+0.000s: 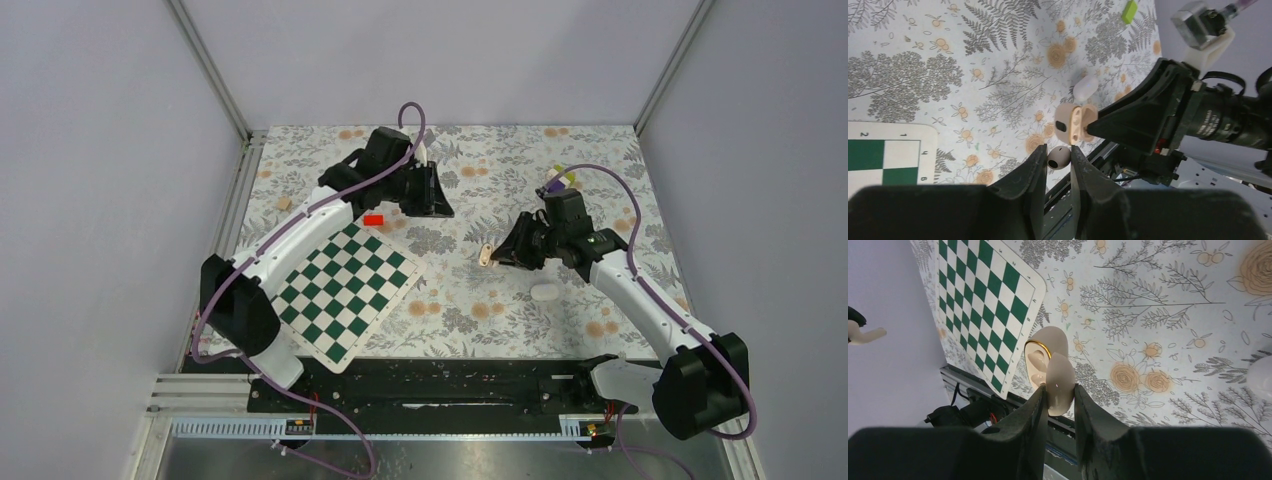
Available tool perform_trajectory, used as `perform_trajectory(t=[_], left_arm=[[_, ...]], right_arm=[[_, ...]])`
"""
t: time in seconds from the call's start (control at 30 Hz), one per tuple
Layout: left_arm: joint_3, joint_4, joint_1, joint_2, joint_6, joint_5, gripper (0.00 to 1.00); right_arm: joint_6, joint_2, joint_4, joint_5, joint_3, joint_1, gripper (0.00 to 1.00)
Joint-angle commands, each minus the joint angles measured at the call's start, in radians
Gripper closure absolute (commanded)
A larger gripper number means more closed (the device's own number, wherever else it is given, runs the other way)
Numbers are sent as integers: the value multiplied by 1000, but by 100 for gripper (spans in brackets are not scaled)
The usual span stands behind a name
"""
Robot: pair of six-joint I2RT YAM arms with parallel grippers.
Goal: Insert the wireless bluetooth earbuds into the charging case
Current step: Insert the left earbud into the left side groove of the charging case.
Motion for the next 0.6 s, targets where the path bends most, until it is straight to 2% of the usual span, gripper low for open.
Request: perform_trajectory(t=[0.0,0.23,0.57], left_arm=[[-22,129,-22,-58,-101,-57,100],[-66,206,-45,-67,-161,-67,100],[-95,249,-53,-76,-170,-26,100]], right_arm=[[95,10,101,17,-5,36,100],[177,43,172,54,16,98,100],[175,55,168,63,28,115,100]])
